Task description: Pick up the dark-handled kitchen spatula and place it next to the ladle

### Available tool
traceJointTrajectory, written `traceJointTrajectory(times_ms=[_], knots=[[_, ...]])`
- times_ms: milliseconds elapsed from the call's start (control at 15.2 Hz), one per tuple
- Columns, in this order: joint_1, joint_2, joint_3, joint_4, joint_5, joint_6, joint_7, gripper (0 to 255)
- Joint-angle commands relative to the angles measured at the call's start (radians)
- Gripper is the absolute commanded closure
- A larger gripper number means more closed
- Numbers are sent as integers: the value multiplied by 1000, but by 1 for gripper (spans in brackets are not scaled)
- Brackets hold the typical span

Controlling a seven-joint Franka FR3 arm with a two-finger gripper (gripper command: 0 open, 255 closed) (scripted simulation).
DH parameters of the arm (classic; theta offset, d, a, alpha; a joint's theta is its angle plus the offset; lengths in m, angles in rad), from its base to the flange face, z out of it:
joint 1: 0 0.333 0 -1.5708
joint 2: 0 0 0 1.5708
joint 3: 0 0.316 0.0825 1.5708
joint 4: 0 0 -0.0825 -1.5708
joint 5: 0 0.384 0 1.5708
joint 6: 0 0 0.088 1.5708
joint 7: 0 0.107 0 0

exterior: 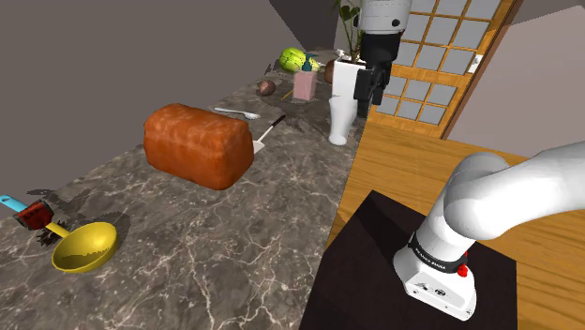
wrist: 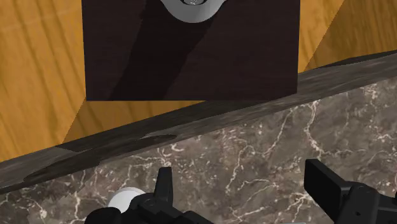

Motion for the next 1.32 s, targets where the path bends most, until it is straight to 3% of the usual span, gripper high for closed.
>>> traceJointTrajectory(times_ms=[0,330,660,1254], knots=[[0,0,0,0,0,0,0,0],[-56,116,110,7,69,142,269,0],[-120,265,207,56,95,279,532,0],[-231,579,326,228,17,467,1009,0]])
